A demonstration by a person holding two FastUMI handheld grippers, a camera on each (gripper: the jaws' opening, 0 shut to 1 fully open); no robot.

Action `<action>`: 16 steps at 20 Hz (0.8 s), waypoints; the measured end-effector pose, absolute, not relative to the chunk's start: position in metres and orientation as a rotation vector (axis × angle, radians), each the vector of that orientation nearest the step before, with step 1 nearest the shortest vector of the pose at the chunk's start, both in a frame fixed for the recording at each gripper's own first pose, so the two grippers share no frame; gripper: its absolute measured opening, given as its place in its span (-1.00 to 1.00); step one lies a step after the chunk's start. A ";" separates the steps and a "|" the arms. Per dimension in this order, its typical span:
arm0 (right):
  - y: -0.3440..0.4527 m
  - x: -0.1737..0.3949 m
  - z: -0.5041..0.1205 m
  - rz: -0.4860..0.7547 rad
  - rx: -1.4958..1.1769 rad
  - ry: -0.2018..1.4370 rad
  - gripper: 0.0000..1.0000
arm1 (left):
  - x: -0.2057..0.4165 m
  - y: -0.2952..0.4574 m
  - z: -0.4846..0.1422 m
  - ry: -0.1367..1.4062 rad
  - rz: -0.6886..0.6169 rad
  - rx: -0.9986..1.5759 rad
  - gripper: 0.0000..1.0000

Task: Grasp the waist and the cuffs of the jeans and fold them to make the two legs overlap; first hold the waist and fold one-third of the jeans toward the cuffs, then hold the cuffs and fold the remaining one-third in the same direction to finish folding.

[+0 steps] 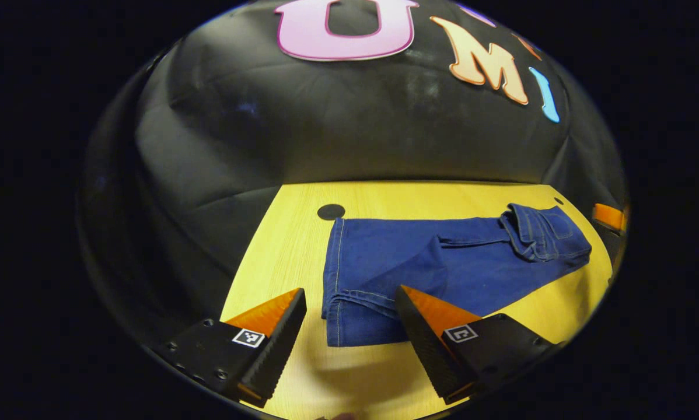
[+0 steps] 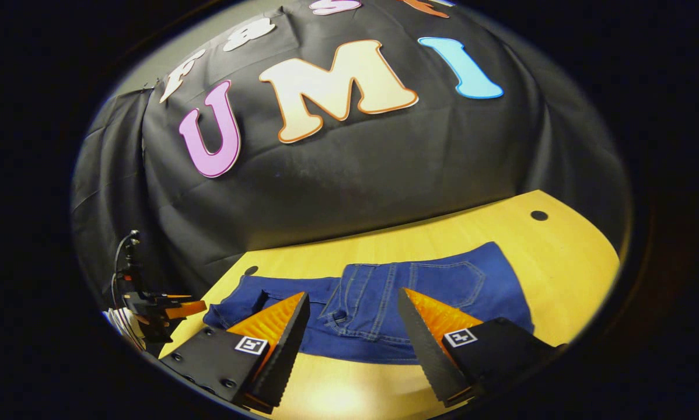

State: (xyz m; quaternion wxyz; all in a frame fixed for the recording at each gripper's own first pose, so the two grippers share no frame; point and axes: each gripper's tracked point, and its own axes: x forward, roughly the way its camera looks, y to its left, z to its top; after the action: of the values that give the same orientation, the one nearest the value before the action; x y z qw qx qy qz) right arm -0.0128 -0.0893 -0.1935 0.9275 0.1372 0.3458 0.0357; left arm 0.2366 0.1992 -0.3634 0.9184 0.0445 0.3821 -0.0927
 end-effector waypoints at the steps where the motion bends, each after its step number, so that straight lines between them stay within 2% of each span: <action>1: -0.096 -0.016 -0.190 0.053 0.286 0.708 0.87 | 0.239 0.197 -0.372 0.807 -0.203 0.086 0.89; 6: -0.122 -0.032 -0.190 -0.021 0.265 0.724 0.87 | 0.229 0.191 -0.415 0.951 -0.239 0.081 0.84; 7: -0.123 -0.035 -0.191 -0.018 0.254 0.729 0.87 | 0.236 0.188 -0.408 0.898 -0.248 0.049 0.72; 9: -0.120 -0.040 -0.193 0.000 0.245 0.741 0.87 | 0.231 0.182 -0.416 0.921 -0.251 0.025 0.50; 10: -0.118 -0.043 -0.195 0.009 0.245 0.748 0.87 | 0.233 0.178 -0.417 0.917 -0.269 0.006 0.45; 13: -0.115 -0.045 -0.200 0.017 0.252 0.767 0.87 | 0.229 0.164 -0.416 0.929 -0.267 -0.019 -0.55; 14: -0.114 -0.044 -0.200 0.019 0.255 0.766 0.87 | 0.230 0.163 -0.415 0.933 -0.261 -0.039 -0.58; 16: -0.110 -0.044 -0.199 0.033 0.266 0.767 0.87 | 0.229 0.161 -0.412 0.950 -0.239 -0.094 -0.95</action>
State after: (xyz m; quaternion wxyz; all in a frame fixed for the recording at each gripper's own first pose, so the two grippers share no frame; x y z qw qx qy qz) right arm -0.0436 -0.1104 -0.1988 0.9187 0.1293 0.3729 0.0160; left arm 0.2291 0.1611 -0.4118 0.8814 -0.0451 0.4560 -0.1145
